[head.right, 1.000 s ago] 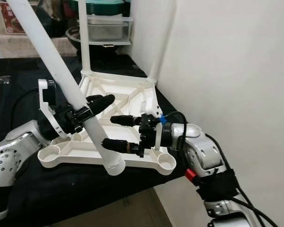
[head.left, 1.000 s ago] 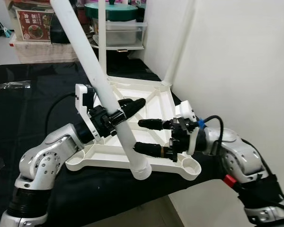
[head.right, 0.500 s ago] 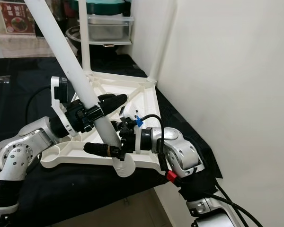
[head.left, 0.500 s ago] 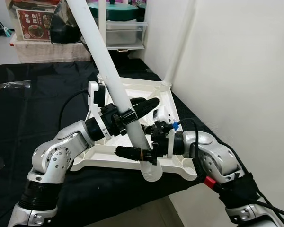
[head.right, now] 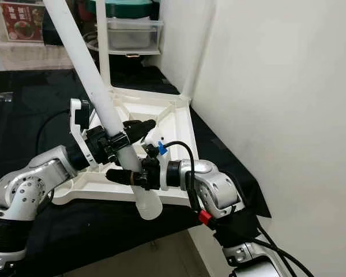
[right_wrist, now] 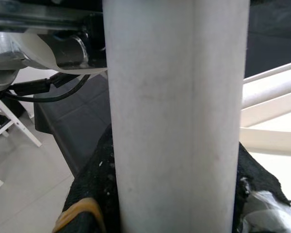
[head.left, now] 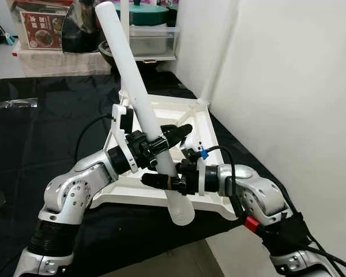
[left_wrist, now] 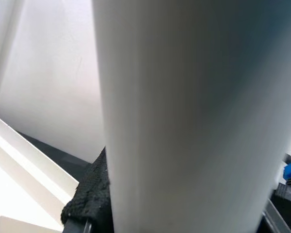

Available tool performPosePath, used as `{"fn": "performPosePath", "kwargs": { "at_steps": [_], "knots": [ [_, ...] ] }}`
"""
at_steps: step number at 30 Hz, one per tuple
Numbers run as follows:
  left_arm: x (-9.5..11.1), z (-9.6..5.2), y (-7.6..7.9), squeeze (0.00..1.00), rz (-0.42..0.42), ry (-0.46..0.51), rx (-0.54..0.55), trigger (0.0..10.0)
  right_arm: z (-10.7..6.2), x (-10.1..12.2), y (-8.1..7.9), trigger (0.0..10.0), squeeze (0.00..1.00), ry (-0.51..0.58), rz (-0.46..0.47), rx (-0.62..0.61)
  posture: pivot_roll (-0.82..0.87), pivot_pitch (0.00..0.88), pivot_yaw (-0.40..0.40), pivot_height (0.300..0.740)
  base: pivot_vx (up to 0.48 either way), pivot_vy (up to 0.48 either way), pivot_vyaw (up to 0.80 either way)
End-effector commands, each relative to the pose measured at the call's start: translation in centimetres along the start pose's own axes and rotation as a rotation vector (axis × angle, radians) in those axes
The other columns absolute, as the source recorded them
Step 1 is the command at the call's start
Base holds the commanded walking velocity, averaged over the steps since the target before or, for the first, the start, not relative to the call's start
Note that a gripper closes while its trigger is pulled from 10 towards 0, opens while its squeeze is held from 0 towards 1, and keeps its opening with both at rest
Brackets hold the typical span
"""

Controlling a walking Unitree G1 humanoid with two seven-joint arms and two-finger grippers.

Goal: Building children table

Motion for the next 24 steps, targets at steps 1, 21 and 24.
{"fn": "performPosePath", "kwargs": {
  "at_steps": [1,21,24],
  "knots": [
    [0.7,1.6,1.8,0.0,0.007,0.038,-0.079,10.0,1.0,-0.7,-0.9,0.0,0.0,-0.012,0.033,0.02,0.03,0.0,-0.102,0.74,0.0,0.0,0.0],
    [5.8,-1.0,2.0,1.0,-0.034,0.334,-0.004,10.0,-0.4,-0.4,4.5,0.0,0.0,0.053,0.068,-0.315,0.04,0.0,-0.116,0.74,0.0,0.0,0.0],
    [5.0,-1.9,2.2,1.0,-0.016,0.317,0.022,10.0,-3.1,1.4,8.9,0.0,0.0,0.126,0.045,-0.546,0.05,0.0,-0.117,0.74,0.0,0.0,0.0]
  ]
}}
Point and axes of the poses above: a point about 5 cm out from each wrist's last joint towards the gripper, its own z axis pointing out of the wrist towards the gripper, its own x axis along the axis of the wrist's last joint, y = z × x, the point moved 6 cm from there along z, pointing out of the wrist towards the gripper, and after that the axes turned 3 degrees about -z, right-handed, at the moved point
